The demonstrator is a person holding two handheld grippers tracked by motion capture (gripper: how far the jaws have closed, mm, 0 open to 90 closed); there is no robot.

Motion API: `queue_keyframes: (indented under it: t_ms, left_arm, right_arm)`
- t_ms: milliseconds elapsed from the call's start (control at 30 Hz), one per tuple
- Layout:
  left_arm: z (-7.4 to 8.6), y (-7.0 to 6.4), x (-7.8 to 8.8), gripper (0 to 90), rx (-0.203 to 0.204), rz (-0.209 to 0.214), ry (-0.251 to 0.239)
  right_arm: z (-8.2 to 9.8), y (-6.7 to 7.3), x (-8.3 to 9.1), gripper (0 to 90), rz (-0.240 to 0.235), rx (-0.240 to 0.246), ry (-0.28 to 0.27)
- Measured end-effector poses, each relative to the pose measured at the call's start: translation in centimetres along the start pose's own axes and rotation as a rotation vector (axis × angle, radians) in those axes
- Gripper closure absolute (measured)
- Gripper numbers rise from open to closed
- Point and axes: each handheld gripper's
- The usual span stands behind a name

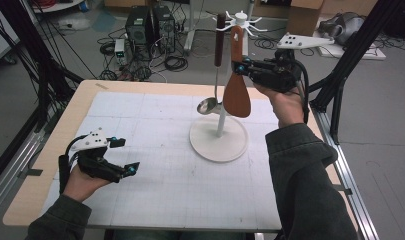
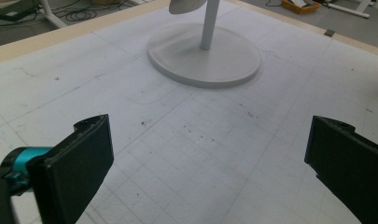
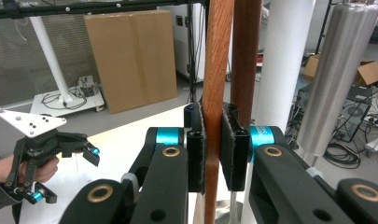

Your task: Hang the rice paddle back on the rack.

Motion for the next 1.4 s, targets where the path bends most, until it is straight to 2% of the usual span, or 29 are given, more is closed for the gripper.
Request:
queue_keyframes:
  t_ms: [433,867,1133,1400]
  left_arm:
    - [0.00,-0.05,-0.01,1.7,0.003,0.006,-0.001]
    - [0.02,-0.03,-0.04,1.7,0.001,0.004,0.000]
    - [0.02,-0.05,-0.03,1.8,0.002,0.005,0.000]
    - [0.02,-0.02,-0.02,1.7,-0.001,0.001,0.002]
  right_arm:
    - [-0.10,-0.15,-0.21,80.9,0.058,0.027,0.009]
    - [0.04,-0.27,-0.48,78.4,0.083,0.025,0.036]
    - [0.08,0.15,-0.62,74.6,0.091,0.045,0.062]
    - [0.13,0.62,-0.20,71.9,0.100,0.065,0.063]
Point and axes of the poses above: each handheld gripper's, and its own axes: x roughly backward along the jaws, z roughly out of its underside, y roughly to its left, and after that the axes turned 5 degrees about z, right-handed
